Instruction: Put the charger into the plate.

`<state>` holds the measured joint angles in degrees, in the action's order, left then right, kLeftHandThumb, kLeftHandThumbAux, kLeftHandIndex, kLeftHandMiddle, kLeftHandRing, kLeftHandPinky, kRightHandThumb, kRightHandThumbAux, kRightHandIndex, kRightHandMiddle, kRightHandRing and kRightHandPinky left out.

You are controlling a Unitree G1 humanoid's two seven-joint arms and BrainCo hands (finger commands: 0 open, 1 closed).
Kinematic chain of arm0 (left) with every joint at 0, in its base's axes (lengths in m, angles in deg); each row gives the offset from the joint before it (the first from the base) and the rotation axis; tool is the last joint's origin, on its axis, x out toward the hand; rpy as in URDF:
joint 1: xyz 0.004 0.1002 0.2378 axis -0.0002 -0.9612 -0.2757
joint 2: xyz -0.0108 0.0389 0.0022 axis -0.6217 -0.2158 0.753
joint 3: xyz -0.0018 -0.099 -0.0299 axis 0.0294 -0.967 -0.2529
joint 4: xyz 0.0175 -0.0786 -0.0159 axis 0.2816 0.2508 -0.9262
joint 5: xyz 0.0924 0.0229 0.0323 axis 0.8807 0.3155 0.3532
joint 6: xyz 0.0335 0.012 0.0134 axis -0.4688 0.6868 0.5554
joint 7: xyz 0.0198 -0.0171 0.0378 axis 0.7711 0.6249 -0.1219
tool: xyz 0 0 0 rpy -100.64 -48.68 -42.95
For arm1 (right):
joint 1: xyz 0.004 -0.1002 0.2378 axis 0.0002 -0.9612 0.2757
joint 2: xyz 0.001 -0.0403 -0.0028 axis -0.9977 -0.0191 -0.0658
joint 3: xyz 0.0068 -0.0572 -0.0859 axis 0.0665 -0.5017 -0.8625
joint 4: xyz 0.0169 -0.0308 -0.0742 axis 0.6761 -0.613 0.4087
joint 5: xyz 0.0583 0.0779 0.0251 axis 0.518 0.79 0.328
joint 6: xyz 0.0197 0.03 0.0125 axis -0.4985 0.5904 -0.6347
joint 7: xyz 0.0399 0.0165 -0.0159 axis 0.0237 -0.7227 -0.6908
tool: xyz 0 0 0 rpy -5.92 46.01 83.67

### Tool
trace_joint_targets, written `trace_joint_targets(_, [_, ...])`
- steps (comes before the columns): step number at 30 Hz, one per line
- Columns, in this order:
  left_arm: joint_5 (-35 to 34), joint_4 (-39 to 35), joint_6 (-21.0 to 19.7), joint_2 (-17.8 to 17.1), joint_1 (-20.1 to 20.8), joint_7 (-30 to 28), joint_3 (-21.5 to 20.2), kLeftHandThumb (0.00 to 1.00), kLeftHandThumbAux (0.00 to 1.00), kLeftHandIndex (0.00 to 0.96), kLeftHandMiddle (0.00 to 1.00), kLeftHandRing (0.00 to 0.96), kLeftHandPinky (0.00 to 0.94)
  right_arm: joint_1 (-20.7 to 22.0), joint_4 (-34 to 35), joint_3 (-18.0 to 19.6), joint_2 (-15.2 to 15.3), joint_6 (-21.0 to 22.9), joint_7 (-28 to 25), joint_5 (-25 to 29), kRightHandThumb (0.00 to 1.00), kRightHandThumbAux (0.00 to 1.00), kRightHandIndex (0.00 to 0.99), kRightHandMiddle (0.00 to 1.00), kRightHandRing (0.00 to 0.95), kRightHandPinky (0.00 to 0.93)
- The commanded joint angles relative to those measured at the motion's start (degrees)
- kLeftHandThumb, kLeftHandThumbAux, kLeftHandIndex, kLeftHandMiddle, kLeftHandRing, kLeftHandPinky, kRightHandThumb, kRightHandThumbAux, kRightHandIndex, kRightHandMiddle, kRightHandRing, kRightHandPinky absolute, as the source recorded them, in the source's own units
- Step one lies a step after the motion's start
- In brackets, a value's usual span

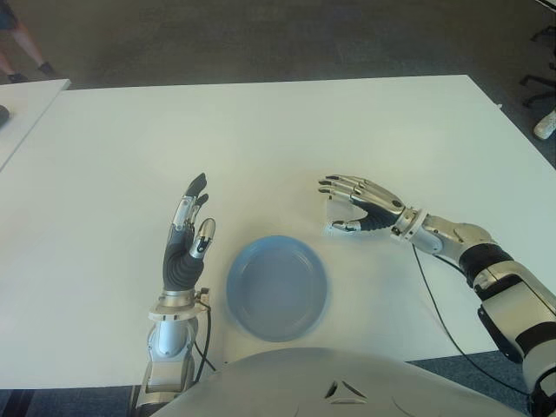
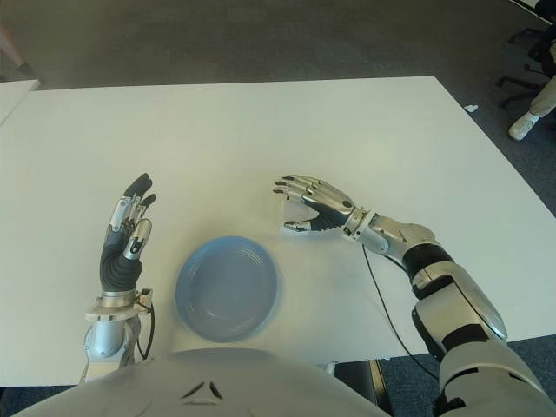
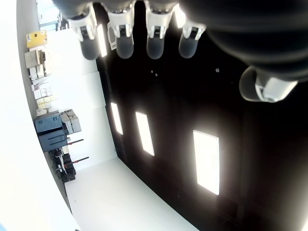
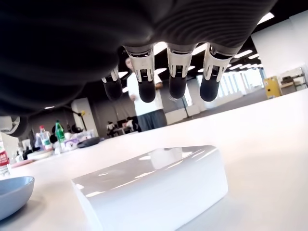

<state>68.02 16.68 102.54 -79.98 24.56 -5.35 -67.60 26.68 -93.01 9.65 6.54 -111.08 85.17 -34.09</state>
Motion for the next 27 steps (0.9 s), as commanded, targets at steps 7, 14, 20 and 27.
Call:
trace_joint_targets(7, [0.2,0.3,0.4,0.1,-0.3,-0.3,0.3,0.31,0.286,0.094,0.022,0.0,0.024,0.8,0.9,-1.1,1.0,-2.4,0.9,-3.3,0.28,0.209,0.0,0.0,0.0,0.0])
trace_joint_targets(14, [0.9,-0.6,0.0,0.2,-1.1,0.0,0.0,0.283,0.275,0.093,0.023,0.0,0.028,1.0,0.8,-1.8,1.2,-2.7,2.2,-4.9,0.29,0.217,0.0,0.0,0.0,0.0])
trace_joint_targets(20, [0.9,-1.6,-0.7,0.2,-1.9,0.0,0.0,0.29,0.276,0.09,0.02,0.0,0.027,1.8,-1.2,-2.4,0.9,-1.8,3.6,-6.1,0.314,0.221,0.0,0.0,0.0,0.0])
trace_joint_targets(27, [1.0,-2.5,-1.6,0.2,-2.5,0.0,-0.2,0.307,0.28,0.091,0.023,0.0,0.012,1.9,-2.2,-2.7,0.7,-1.4,4.7,-6.5,0.301,0.216,0.0,0.0,0.0,0.0])
